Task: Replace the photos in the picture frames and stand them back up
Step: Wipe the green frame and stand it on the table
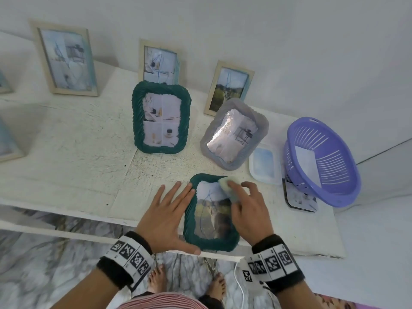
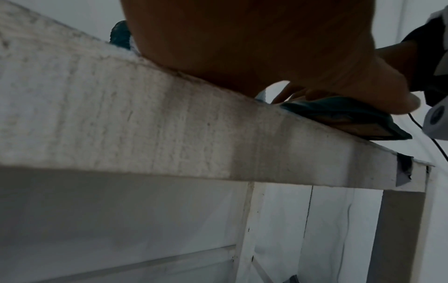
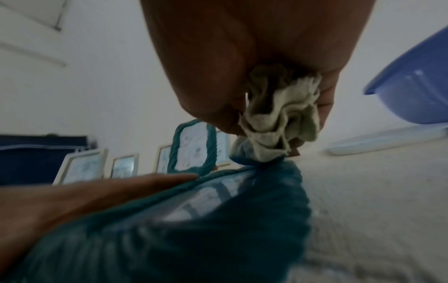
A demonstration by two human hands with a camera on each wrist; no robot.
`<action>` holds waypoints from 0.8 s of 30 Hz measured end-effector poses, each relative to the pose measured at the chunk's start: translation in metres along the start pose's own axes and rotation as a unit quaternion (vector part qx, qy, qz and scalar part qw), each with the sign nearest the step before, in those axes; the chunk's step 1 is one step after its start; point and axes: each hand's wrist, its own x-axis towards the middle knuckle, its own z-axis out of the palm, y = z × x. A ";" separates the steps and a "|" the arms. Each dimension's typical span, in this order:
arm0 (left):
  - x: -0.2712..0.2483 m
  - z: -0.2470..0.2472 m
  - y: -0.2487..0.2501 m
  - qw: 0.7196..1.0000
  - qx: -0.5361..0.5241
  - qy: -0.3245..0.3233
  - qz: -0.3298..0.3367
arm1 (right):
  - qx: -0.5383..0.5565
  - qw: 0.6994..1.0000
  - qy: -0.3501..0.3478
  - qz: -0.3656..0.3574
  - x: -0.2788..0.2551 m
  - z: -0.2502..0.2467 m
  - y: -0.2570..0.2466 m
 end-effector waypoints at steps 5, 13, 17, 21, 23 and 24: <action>0.000 0.001 0.000 1.000 0.005 0.004 0.000 | -0.101 0.994 -0.033 -0.037 0.014 0.018 -0.015; 0.002 0.002 0.000 1.000 0.004 0.009 -0.008 | -0.028 0.983 -0.124 -0.136 0.000 0.019 -0.012; 0.002 0.001 0.000 1.000 0.005 0.009 -0.006 | -0.075 0.978 -0.119 -0.152 -0.002 0.011 -0.007; 0.002 0.001 0.000 1.000 0.007 0.003 -0.009 | -0.096 0.985 -0.109 -0.092 0.017 0.021 -0.027; 0.001 0.001 0.000 1.000 0.005 0.007 -0.011 | -0.074 0.985 -0.112 -0.112 0.013 0.024 -0.031; 0.002 0.001 -0.001 1.000 0.005 0.006 -0.012 | -0.058 0.982 -0.119 -0.132 0.006 0.022 -0.029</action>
